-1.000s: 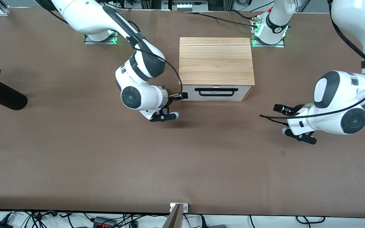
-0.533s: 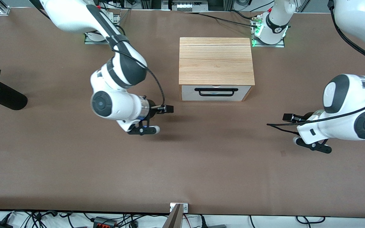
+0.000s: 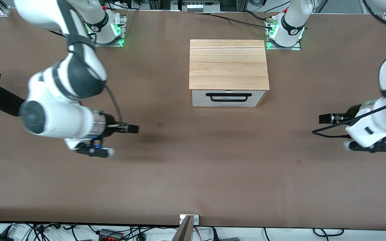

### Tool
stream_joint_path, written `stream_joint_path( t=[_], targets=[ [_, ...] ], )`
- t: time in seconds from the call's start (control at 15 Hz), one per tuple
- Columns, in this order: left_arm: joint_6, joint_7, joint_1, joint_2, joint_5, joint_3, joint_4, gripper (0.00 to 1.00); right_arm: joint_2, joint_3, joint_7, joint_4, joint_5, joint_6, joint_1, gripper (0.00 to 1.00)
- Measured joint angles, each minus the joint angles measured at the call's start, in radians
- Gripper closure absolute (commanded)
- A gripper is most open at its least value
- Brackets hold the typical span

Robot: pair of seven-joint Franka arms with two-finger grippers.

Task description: Close drawer with both arms simultaneously

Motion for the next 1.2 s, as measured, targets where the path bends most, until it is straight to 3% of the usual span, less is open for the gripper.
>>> stream_joint_path(
  t=[0.33,0.6,1.2],
  targets=[
    [0.301,-0.033,0.001,-0.29,0.0,0.009,-0.373,0.0,-0.06,-0.1,-0.007,0.003,-0.001,-0.099,-0.059,0.0],
    [0.365,0.055,0.0,-0.469,-0.002,0.013,-0.588,0.0,-0.066,-0.12,-0.007,0.003,-0.043,-0.139,-0.056,0.0],
    [0.337,0.084,-0.006,-0.506,-0.003,0.003,-0.627,0.0,-0.174,-0.189,-0.007,0.009,-0.171,-0.208,-0.061,0.0]
  ],
)
